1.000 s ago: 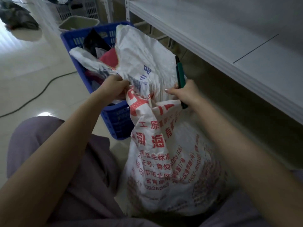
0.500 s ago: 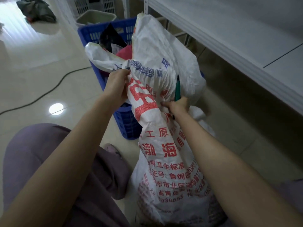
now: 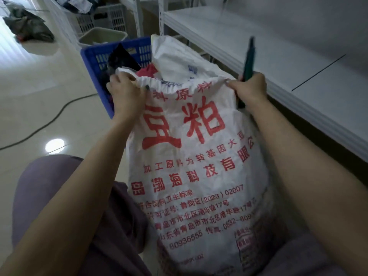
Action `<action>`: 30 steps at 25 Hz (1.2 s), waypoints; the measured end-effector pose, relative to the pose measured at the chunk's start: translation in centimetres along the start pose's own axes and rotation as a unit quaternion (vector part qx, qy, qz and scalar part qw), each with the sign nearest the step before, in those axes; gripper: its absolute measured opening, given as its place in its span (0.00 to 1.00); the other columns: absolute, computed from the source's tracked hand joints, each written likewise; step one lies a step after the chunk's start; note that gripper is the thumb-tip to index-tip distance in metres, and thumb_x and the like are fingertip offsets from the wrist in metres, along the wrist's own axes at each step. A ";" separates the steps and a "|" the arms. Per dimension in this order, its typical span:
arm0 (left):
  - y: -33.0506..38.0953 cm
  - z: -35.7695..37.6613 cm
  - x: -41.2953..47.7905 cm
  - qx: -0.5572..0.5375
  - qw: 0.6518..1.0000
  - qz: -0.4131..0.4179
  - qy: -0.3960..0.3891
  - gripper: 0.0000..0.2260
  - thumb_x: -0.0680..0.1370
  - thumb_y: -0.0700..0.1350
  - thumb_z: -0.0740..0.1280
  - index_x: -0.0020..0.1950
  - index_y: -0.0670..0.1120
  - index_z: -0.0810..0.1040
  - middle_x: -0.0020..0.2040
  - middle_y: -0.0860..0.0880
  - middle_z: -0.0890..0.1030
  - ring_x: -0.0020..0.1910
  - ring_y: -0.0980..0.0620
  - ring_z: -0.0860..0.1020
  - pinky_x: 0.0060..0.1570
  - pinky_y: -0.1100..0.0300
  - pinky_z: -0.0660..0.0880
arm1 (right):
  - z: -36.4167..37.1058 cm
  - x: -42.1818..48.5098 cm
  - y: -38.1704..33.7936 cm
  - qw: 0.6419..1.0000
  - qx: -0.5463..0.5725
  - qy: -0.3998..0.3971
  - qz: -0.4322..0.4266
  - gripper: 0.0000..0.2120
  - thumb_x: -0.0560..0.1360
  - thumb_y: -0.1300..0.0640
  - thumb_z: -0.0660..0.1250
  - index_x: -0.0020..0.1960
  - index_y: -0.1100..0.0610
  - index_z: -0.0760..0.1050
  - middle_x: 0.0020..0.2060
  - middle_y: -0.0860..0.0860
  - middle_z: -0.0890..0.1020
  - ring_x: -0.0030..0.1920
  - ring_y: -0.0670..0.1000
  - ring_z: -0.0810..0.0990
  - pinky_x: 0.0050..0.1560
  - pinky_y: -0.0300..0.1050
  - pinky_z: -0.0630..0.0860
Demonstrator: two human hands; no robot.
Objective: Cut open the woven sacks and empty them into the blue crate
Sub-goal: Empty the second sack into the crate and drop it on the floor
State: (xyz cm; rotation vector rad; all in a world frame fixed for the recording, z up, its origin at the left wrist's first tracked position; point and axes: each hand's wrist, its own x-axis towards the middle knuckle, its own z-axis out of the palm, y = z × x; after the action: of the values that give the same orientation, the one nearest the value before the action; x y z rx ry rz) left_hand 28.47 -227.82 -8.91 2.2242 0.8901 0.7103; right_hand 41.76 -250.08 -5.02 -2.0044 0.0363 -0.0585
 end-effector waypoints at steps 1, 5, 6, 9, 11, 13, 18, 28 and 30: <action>1.1 -0.3 -1.4 0.044 0.998 0.042 0.025 0.23 0.75 0.51 0.66 0.65 0.40 0.67 0.65 0.40 0.67 0.65 0.42 0.65 0.66 0.51 0.64 | 0.5 0.0 -0.2 1.000 -0.015 0.005 -0.002 0.10 0.70 0.56 0.73 0.46 0.53 0.73 0.47 0.49 0.79 0.46 0.47 0.77 0.41 0.36 0.73; 3.4 0.5 -10.3 0.078 0.964 0.112 -0.228 0.46 0.66 0.72 0.62 0.74 0.44 0.56 0.71 0.43 0.63 0.69 0.44 0.63 0.68 0.47 0.64 | 1.4 -1.0 -0.6 0.999 0.032 0.010 0.005 0.11 0.73 0.60 0.71 0.53 0.56 0.72 0.50 0.49 0.78 0.52 0.47 0.78 0.48 0.35 0.74; 3.2 1.4 -12.5 0.099 0.933 0.106 -0.328 0.50 0.62 0.75 0.61 0.74 0.44 0.55 0.71 0.43 0.64 0.68 0.44 0.65 0.67 0.46 0.66 | 1.4 -1.3 -0.7 0.999 0.031 -0.018 0.000 0.11 0.73 0.60 0.70 0.52 0.55 0.71 0.48 0.48 0.76 0.49 0.46 0.77 0.45 0.33 0.73; 1.4 4.7 -15.9 0.198 0.873 0.124 -0.429 0.55 0.61 0.73 0.67 0.74 0.40 0.51 0.73 0.41 0.59 0.72 0.43 0.59 0.71 0.45 0.60 | 1.1 -2.5 -0.6 0.997 0.045 -0.067 -0.005 0.11 0.71 0.62 0.71 0.45 0.53 0.69 0.42 0.47 0.76 0.44 0.45 0.76 0.35 0.30 0.71; -0.2 6.3 -16.8 0.291 0.847 0.177 -0.409 0.54 0.65 0.70 0.67 0.76 0.39 0.45 0.76 0.41 0.53 0.75 0.42 0.54 0.74 0.46 0.52 | 0.6 -3.1 0.2 0.995 0.054 -0.082 0.003 0.11 0.69 0.63 0.72 0.42 0.54 0.69 0.41 0.49 0.76 0.41 0.46 0.77 0.37 0.34 0.73; -1.8 7.0 -17.3 0.379 0.803 0.243 -0.391 0.44 0.73 0.66 0.61 0.76 0.40 0.46 0.76 0.42 0.54 0.75 0.43 0.55 0.73 0.49 0.51 | 0.0 -3.8 1.4 0.995 0.021 -0.101 0.005 0.09 0.69 0.62 0.69 0.42 0.55 0.69 0.40 0.51 0.75 0.38 0.46 0.75 0.35 0.36 0.72; -3.8 6.7 -17.8 0.382 0.793 0.217 -0.423 0.33 0.78 0.62 0.53 0.75 0.41 0.55 0.74 0.43 0.60 0.73 0.42 0.58 0.71 0.44 0.52 | -1.5 -5.7 3.3 0.996 -0.009 -0.081 -0.020 0.08 0.73 0.58 0.68 0.49 0.57 0.72 0.43 0.52 0.77 0.41 0.47 0.78 0.42 0.38 0.78; -4.0 5.5 -19.1 0.297 0.865 0.173 -0.365 0.24 0.79 0.56 0.56 0.69 0.41 0.63 0.69 0.43 0.66 0.68 0.44 0.64 0.69 0.47 0.58 | -4.7 -12.8 15.0 0.929 -0.271 -0.246 0.055 0.12 0.69 0.54 0.75 0.45 0.56 0.73 0.45 0.54 0.80 0.43 0.52 0.81 0.44 0.48 0.80; -4.2 5.7 -19.4 0.284 0.867 0.169 -0.372 0.24 0.79 0.55 0.57 0.70 0.41 0.62 0.70 0.43 0.65 0.69 0.44 0.64 0.69 0.48 0.57 | -4.3 -13.6 16.3 0.923 -0.294 -0.244 0.044 0.11 0.71 0.57 0.74 0.49 0.60 0.76 0.46 0.56 0.81 0.43 0.53 0.81 0.44 0.45 0.77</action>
State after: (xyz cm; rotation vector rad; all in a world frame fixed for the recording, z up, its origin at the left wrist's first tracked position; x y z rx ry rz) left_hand 18.47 -241.80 -20.30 2.8733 0.3210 -0.3588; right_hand 27.93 -260.16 -18.36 -2.5567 -0.1988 0.5730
